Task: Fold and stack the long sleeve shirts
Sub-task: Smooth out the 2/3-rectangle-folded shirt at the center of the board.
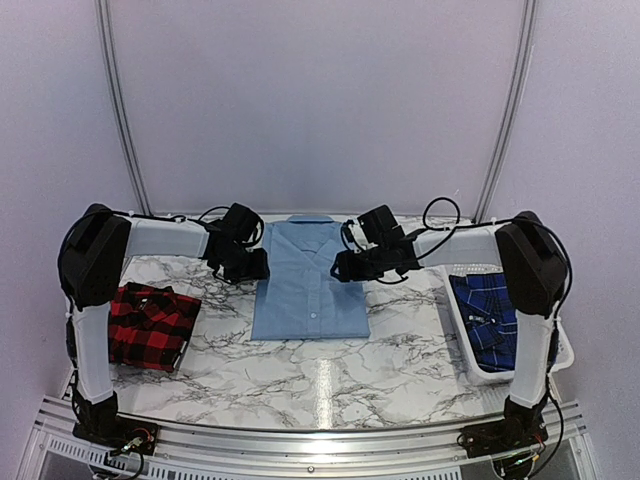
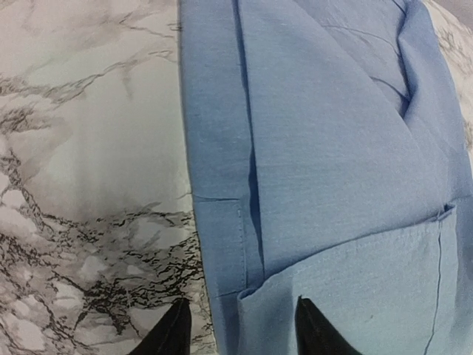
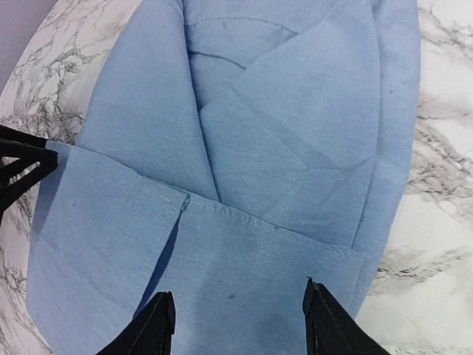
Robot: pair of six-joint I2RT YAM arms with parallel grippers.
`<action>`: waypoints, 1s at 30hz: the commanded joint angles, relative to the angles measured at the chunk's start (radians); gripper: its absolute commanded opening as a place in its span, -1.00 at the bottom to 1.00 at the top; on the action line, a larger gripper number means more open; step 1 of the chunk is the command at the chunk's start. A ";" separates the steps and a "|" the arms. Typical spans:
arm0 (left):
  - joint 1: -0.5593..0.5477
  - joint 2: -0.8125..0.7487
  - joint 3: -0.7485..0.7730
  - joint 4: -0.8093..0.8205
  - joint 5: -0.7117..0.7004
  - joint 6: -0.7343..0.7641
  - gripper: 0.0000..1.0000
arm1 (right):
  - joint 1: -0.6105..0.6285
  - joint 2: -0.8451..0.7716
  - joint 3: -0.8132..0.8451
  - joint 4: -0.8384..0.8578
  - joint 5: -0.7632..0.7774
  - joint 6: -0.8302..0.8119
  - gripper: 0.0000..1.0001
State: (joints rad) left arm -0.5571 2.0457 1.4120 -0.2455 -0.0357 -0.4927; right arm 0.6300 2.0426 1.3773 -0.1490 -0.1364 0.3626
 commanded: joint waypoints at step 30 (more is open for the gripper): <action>-0.032 -0.428 -0.457 0.038 0.162 -0.164 0.03 | 0.162 0.215 0.303 -0.155 0.250 -0.047 -0.08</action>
State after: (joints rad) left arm -0.5709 1.6711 0.9989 -0.2375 0.0818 -0.6392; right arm 0.7979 2.2021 1.6165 -0.2634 0.0563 0.3180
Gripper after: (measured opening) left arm 0.517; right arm 0.449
